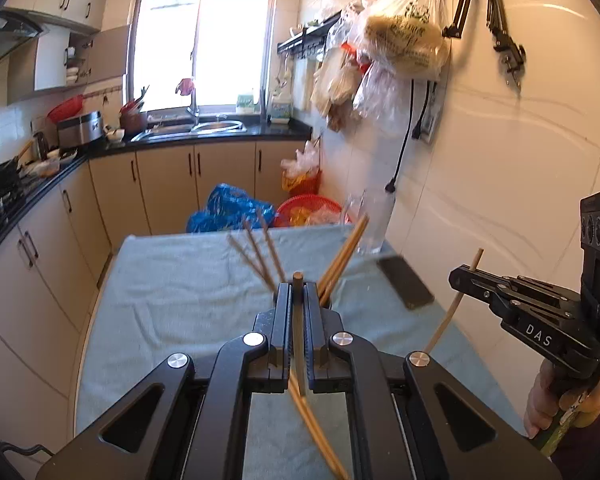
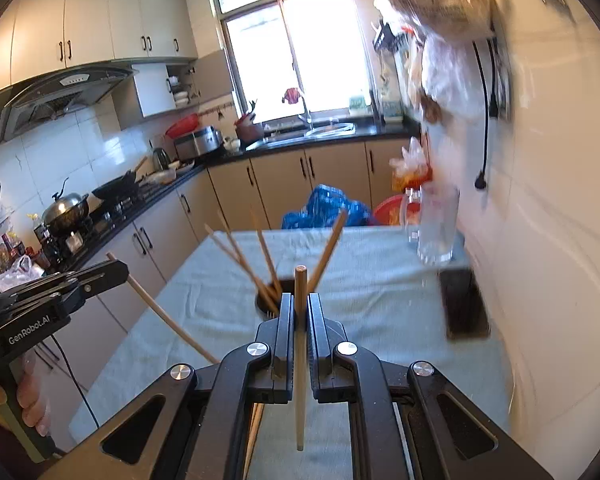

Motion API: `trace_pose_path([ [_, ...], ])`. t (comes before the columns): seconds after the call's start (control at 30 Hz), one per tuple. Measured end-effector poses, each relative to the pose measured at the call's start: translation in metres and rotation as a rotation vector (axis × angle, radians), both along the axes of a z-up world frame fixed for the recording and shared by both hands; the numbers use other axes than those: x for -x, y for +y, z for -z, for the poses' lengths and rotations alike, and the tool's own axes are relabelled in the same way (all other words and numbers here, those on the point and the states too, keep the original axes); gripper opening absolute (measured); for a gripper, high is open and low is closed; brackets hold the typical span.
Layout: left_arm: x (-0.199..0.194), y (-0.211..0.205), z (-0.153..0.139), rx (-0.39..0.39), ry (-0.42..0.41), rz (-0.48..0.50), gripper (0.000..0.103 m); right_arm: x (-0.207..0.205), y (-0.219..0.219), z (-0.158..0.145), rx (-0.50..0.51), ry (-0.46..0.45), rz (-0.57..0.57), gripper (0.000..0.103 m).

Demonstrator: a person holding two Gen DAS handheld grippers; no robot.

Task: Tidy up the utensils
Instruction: 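Lower the chopstick into the black cup and open the right gripper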

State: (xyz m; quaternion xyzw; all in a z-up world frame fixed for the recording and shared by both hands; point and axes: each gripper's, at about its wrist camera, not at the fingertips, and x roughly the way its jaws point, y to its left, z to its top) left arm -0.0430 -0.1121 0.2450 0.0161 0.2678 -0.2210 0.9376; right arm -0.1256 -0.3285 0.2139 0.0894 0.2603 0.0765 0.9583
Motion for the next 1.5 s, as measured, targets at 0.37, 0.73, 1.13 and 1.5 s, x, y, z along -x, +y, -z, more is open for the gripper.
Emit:
trace_pose_path([
  [0.37, -0.050, -0.023, -0.061, 0.030, -0.108, -0.008, 0.005, -0.052, 0.006, -0.061, -0.043, -0.157, 0.017, 0.006],
  [0.73, -0.115, -0.055, -0.019, -0.015, 0.006, -0.022, 0.005, -0.108, 0.010, -0.030, -0.077, -0.147, 0.089, 0.006],
  [1.13, -0.124, -0.043, 0.017, -0.015, 0.084, -0.045, 0.011, -0.144, -0.003, 0.028, -0.098, 0.026, 0.084, 0.009],
  [1.5, -0.071, -0.021, -0.008, -0.015, -0.027, -0.064, 0.044, -0.113, -0.019, 0.011, -0.092, -0.015, 0.130, 0.054],
])
